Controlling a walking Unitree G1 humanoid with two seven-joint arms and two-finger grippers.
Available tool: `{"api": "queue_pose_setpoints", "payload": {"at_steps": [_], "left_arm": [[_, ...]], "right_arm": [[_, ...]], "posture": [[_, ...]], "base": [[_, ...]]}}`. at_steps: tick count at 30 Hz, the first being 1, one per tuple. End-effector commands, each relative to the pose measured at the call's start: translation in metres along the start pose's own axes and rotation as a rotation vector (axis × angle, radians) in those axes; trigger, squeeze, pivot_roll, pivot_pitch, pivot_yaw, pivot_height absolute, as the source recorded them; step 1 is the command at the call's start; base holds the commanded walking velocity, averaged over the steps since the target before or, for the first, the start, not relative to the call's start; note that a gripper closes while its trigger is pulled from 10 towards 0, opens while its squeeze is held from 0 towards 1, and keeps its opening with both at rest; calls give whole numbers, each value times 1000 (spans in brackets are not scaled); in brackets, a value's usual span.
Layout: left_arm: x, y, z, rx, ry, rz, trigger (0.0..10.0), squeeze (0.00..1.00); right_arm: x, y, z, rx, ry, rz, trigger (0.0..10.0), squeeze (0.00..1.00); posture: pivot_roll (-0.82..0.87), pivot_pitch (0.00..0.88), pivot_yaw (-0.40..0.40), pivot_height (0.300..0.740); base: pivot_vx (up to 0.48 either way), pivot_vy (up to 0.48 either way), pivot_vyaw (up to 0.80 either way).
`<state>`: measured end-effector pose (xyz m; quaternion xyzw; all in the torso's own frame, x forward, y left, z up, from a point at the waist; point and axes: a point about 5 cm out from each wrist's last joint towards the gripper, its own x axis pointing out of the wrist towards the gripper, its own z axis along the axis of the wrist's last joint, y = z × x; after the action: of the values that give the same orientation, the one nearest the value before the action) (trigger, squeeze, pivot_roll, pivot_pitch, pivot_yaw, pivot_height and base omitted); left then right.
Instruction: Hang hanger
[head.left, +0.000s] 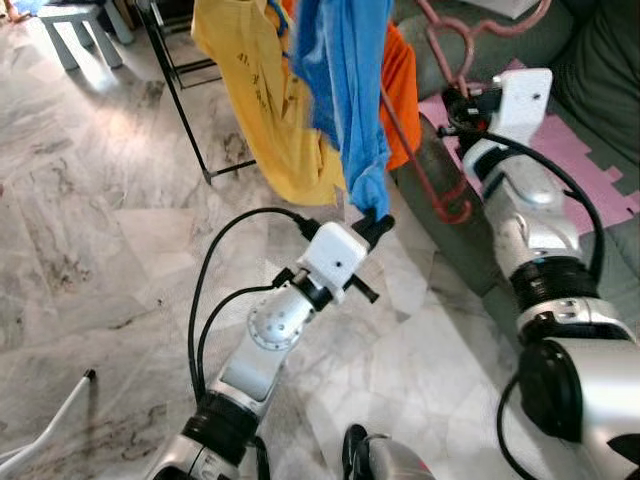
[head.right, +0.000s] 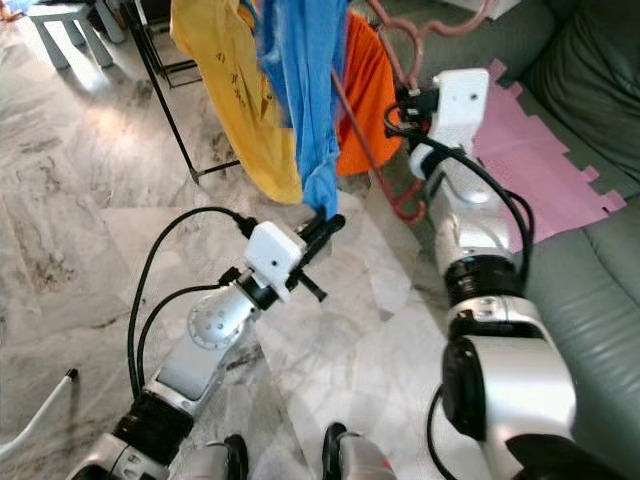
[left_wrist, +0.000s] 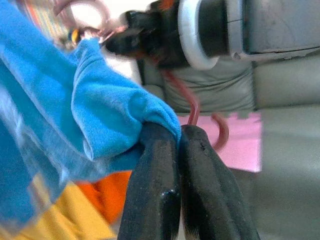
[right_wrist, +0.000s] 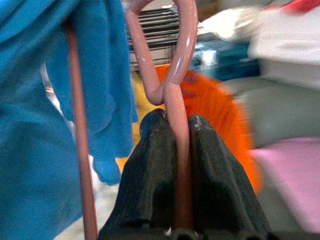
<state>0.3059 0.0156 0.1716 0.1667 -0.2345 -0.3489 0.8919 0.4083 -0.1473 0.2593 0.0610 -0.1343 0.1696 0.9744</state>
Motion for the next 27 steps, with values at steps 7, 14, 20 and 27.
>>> {"api": "queue_pose_setpoints", "payload": {"at_steps": [7, 14, 20, 27], "left_arm": [[-2, 8, -22, 101, 145, -7, 10000, 0], [-5, 8, -32, 46, 208, -39, 10000, 0], [-5, 22, -40, 150, 254, -33, 10000, 0], [-7, 46, -45, 246, 296, -13, 10000, 0]], "right_arm": [[-23, 30, -25, -136, 139, 377, 10000, 0], [-105, 0, -102, -77, 584, 379, 10000, 0], [-138, -26, -104, -194, 713, 332, 10000, 0], [-144, -50, -87, -362, 776, 318, 10000, 0]], "posture": [[-69, 114, -25, 740], [-104, 121, 8, 740], [-126, 120, 26, 740], [-121, 116, 27, 740]], "base": [[0, 0, 0], [0, 0, 0], [0, 0, 0], [0, 0, 0]]}}
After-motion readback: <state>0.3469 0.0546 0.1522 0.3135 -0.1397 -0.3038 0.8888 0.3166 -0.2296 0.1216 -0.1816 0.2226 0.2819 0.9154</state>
